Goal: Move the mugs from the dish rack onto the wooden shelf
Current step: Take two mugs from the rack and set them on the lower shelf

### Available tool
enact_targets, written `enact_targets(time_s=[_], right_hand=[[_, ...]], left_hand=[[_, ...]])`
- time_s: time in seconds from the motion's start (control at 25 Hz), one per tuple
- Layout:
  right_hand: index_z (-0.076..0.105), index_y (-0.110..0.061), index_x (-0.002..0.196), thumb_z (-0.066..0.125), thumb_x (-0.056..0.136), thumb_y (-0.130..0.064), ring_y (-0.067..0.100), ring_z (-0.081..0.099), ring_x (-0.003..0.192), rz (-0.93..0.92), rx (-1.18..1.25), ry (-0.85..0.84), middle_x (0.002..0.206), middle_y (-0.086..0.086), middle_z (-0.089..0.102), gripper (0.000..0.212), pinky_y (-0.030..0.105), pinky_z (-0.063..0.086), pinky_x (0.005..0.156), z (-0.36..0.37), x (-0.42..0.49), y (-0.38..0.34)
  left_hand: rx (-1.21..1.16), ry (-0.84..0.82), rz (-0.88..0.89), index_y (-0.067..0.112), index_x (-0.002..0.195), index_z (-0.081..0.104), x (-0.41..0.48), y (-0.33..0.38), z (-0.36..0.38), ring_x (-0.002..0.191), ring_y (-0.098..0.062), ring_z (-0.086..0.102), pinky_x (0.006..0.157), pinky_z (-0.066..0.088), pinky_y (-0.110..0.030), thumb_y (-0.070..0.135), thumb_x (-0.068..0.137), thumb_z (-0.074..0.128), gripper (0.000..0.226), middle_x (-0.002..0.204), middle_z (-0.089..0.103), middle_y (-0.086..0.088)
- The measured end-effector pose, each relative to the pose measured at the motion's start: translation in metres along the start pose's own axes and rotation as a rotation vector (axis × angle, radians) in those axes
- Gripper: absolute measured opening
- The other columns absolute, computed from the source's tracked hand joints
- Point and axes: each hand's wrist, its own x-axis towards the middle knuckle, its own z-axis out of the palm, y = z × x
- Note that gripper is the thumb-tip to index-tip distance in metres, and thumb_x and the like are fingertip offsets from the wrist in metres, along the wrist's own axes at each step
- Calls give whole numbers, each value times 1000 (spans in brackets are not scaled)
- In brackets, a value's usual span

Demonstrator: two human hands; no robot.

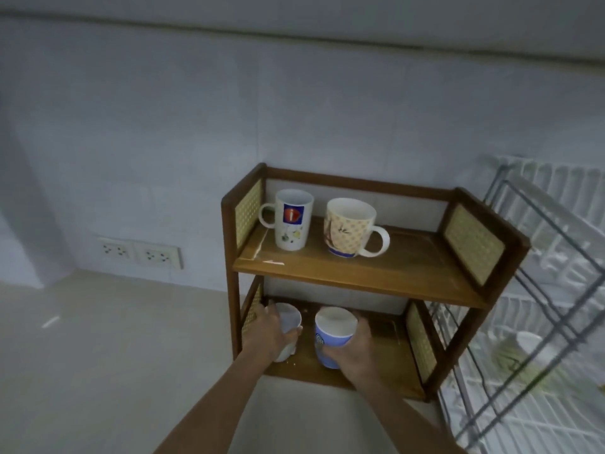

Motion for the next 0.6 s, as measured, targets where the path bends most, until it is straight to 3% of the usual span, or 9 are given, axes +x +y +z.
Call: enact_targets(time_s=[0.28, 0.44, 0.6], right_hand=[[46, -27, 119, 94, 41, -33, 12, 53, 101, 34, -62, -12, 108, -8, 53, 93, 25, 44, 77, 20, 18, 7], [49, -21, 124, 94, 44, -24, 17, 55, 107, -3, -69, -50, 117, -1, 55, 92, 36, 51, 89, 19, 18, 7], [45, -13, 131, 86, 60, -10, 26, 50, 122, -10, 7, -154, 130, 10, 52, 82, 42, 45, 101, 3, 3, -4]], left_hand=[[-74, 34, -20, 17, 149, 17, 23, -7, 16, 125, -29, 46, 99, 42, -37, 62, 76, 61, 96, 141, 33, -13], [-97, 31, -22, 18, 148, 16, 26, -7, 18, 127, -28, 44, 102, 40, -36, 56, 79, 63, 91, 143, 30, -14], [-168, 43, 24, 16, 150, 12, 5, -7, 13, 137, -28, 32, 110, 34, -38, 44, 81, 69, 93, 152, 18, -13]])
